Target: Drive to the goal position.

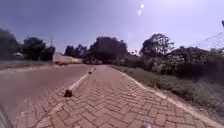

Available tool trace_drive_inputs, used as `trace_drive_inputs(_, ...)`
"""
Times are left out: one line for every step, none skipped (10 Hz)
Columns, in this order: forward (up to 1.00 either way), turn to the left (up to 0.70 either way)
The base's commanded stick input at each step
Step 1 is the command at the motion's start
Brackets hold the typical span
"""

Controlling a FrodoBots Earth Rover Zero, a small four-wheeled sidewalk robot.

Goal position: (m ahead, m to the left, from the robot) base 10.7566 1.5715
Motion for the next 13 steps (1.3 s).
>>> trace_drive_inputs(0.3,0.0)
trace_drive_inputs(0.3,0.0)
trace_drive_inputs(0.3,0.0)
trace_drive_inputs(0.3,0.0)
trace_drive_inputs(0.3,0.0)
trace_drive_inputs(0.3,0.0)
trace_drive_inputs(0.3,0.0)
trace_drive_inputs(0.3,0.0)
trace_drive_inputs(0.3,0.0)
trace_drive_inputs(0.3,0.0)
trace_drive_inputs(0.3,0.0)
trace_drive_inputs(0.3,0.0)
trace_drive_inputs(0.3,0.0)
